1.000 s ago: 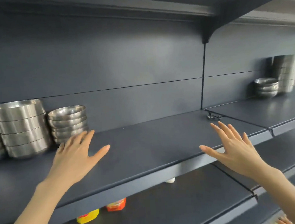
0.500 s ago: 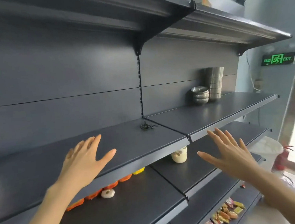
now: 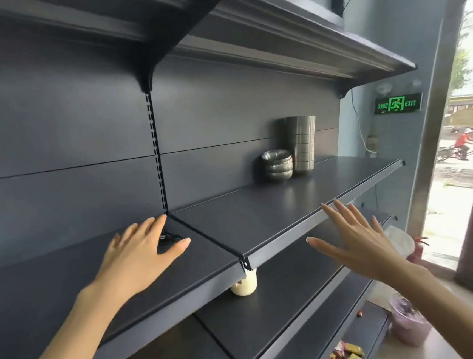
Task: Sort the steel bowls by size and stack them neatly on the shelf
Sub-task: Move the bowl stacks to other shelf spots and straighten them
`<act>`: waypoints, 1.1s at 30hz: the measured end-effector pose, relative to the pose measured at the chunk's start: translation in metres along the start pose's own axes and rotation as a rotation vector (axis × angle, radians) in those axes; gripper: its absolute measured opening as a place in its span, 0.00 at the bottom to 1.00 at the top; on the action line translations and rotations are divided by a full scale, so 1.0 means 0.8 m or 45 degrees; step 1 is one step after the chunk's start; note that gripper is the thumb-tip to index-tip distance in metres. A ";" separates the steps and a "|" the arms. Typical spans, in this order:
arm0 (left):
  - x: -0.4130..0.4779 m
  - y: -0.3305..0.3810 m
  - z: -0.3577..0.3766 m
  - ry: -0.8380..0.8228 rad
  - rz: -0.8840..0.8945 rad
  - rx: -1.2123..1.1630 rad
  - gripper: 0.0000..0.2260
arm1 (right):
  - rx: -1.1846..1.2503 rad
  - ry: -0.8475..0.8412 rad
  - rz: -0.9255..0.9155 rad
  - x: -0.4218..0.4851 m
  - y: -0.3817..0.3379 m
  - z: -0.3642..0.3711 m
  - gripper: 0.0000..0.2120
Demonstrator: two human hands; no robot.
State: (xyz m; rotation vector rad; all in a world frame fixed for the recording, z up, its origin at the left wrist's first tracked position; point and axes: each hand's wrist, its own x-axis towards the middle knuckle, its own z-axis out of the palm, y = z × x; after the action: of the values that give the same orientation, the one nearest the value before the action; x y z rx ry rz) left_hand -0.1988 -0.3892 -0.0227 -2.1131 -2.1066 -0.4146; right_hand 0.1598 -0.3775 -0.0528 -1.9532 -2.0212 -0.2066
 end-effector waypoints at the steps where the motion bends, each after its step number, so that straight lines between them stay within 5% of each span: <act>1: 0.013 0.009 0.005 -0.001 -0.001 0.005 0.37 | -0.005 -0.001 0.002 0.013 0.010 0.003 0.49; 10: 0.101 0.099 0.028 -0.088 -0.001 0.043 0.37 | 0.035 -0.009 -0.019 0.104 0.089 0.029 0.54; 33: 0.230 0.336 0.117 -0.004 -0.421 0.145 0.39 | 0.250 -0.053 -0.311 0.355 0.334 0.077 0.42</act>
State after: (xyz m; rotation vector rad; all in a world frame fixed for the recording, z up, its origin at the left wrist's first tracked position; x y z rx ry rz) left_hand 0.0760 -0.1912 -0.0329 -1.7085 -2.4243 -0.3147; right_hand 0.4132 -0.0749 -0.0491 -1.6062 -2.2125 -0.0217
